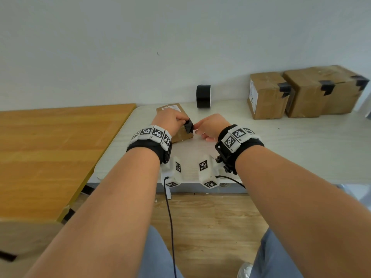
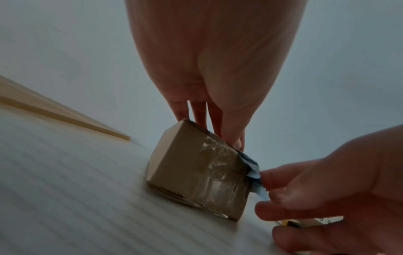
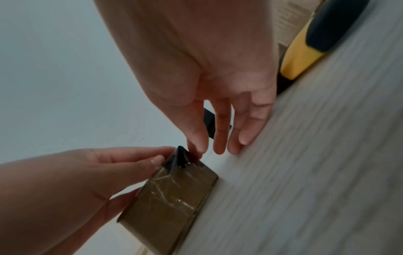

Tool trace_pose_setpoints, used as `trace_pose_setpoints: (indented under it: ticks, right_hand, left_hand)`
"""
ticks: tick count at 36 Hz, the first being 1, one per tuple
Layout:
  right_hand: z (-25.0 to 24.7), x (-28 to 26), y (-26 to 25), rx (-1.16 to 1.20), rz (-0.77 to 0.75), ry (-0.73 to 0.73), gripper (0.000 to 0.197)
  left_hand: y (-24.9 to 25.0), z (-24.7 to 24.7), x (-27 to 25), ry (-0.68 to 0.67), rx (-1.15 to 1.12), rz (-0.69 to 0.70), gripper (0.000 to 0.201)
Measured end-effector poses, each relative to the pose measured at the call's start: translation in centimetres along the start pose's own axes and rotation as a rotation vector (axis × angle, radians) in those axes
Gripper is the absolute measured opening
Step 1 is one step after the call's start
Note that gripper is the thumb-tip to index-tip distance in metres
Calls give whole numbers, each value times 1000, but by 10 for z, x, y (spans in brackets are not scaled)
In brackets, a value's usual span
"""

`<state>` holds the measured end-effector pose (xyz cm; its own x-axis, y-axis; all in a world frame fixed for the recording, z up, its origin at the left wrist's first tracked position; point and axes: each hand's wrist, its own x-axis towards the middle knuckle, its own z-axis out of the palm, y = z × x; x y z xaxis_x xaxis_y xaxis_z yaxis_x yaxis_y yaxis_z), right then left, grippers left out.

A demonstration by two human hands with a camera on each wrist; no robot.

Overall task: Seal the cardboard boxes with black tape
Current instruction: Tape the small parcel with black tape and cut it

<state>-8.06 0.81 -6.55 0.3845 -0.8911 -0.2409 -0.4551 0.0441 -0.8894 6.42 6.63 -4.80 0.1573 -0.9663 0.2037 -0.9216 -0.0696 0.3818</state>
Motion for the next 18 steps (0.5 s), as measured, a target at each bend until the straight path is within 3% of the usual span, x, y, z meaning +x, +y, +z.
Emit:
trace_pose_setpoints:
  ticks: [7, 12, 18]
  right_hand:
    - [0, 0, -5, -12, -42, 8, 23]
    - [5, -2, -5, -250, -113, 12, 32]
    - [12, -11, -11, -544, -183, 13, 51]
  left_hand:
    - [-5, -1, 3, 17, -67, -33, 27]
    - [-4, -3, 1, 19, -60, -42, 25]
    - [3, -7, 2, -67, -13, -38, 37]
